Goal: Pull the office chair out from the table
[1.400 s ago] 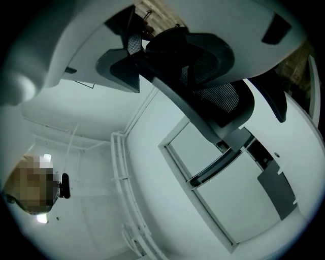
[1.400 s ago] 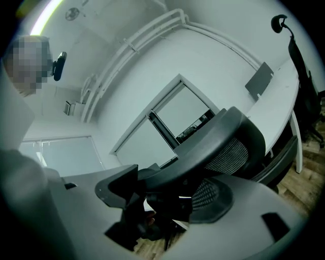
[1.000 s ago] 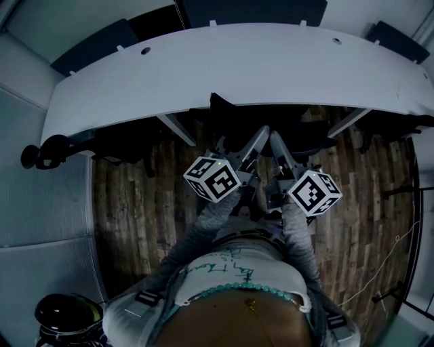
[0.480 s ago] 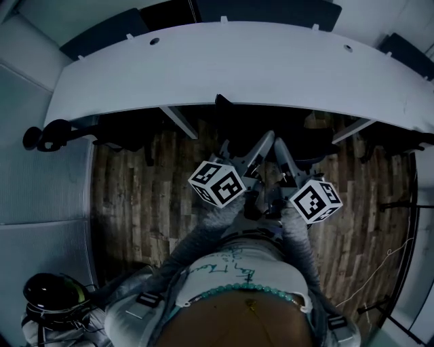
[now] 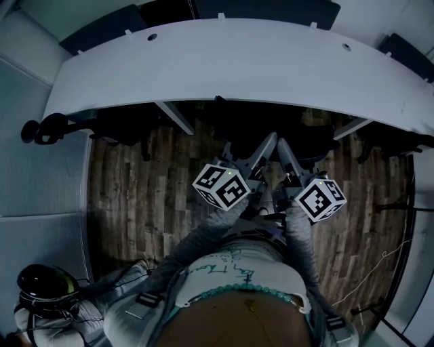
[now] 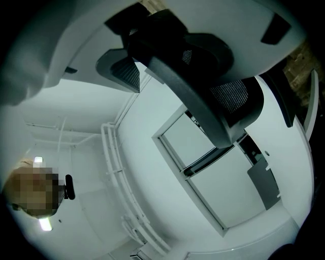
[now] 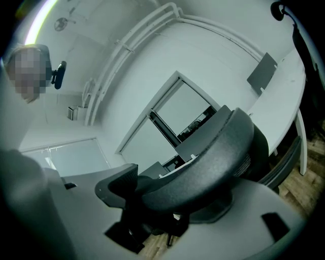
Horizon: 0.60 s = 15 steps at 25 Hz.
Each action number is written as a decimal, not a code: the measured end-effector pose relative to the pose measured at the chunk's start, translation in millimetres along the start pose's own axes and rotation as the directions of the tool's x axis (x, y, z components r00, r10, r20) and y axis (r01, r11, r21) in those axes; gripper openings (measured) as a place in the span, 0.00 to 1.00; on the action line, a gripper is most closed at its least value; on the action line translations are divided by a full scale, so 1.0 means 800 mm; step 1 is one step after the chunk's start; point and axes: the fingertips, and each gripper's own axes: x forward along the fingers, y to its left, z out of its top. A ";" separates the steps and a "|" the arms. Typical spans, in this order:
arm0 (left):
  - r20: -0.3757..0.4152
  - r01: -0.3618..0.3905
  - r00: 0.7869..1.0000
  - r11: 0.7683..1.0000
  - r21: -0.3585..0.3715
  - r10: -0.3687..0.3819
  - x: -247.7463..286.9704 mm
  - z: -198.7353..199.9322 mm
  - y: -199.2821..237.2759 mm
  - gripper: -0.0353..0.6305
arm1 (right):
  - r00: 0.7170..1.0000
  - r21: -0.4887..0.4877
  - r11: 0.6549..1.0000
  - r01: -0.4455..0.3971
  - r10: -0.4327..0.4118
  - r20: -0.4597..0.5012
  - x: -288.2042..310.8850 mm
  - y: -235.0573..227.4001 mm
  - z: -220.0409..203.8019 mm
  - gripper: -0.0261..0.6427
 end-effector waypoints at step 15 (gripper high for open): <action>0.041 -0.042 0.998 0.999 0.011 0.041 0.018 -0.034 -0.031 0.48 | 0.997 0.019 0.999 -0.041 0.042 -0.057 -0.028 -0.032 0.024 0.47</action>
